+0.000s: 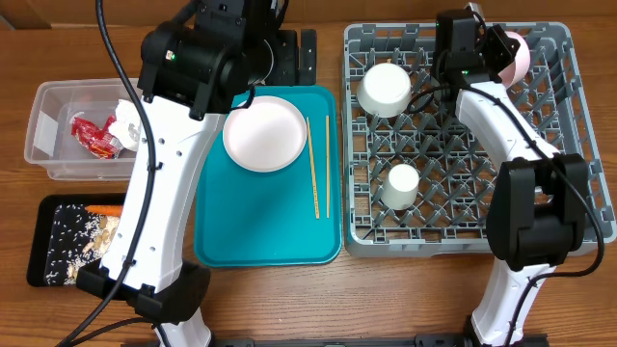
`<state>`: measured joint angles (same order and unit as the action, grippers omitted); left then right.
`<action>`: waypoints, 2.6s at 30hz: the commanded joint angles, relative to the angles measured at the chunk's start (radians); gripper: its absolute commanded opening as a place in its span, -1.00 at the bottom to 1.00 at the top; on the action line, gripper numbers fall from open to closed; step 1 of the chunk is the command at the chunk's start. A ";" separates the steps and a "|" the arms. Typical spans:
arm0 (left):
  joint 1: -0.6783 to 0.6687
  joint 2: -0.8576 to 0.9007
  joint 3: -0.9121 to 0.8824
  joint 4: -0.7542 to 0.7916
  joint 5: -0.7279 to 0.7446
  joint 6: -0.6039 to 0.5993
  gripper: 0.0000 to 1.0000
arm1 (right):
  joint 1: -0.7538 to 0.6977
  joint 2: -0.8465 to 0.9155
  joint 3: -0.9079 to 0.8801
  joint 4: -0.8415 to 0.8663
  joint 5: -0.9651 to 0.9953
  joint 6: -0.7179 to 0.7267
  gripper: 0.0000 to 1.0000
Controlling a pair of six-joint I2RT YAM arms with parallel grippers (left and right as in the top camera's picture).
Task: Sort waste into correct bins and load items into the dishwasher
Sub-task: 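Carry the pink bowl to the back right of the rack, then lower the pink bowl upside down into the rack's back right and release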
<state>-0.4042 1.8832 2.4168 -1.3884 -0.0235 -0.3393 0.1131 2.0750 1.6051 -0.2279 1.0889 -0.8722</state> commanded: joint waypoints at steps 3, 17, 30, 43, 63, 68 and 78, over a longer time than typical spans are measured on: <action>0.000 -0.006 0.006 0.001 -0.010 0.002 1.00 | 0.011 0.011 0.018 -0.003 0.010 0.004 -0.92; 0.000 -0.006 0.006 0.001 -0.010 0.003 1.00 | 0.052 0.011 0.018 -0.013 0.035 0.004 -0.88; 0.000 -0.006 0.006 0.001 -0.010 0.002 0.99 | 0.120 0.011 0.018 -0.013 0.037 0.008 -0.64; 0.000 -0.006 0.006 0.001 -0.010 0.003 1.00 | 0.135 -0.051 0.018 -0.124 -0.024 0.360 -0.52; 0.000 -0.006 0.006 0.001 -0.010 0.002 1.00 | -0.481 -0.248 0.019 -0.315 -1.399 0.961 -0.29; 0.000 -0.006 0.006 0.001 -0.010 0.002 0.99 | -0.510 -0.163 0.019 -0.273 -1.432 0.959 -0.28; 0.000 -0.006 0.006 0.001 -0.010 0.002 0.99 | -0.475 -0.053 0.019 -0.192 -1.366 0.951 -0.28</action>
<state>-0.4042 1.8832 2.4168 -1.3888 -0.0235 -0.3389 -0.3592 1.9919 1.6085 -0.4301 -0.3126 0.0750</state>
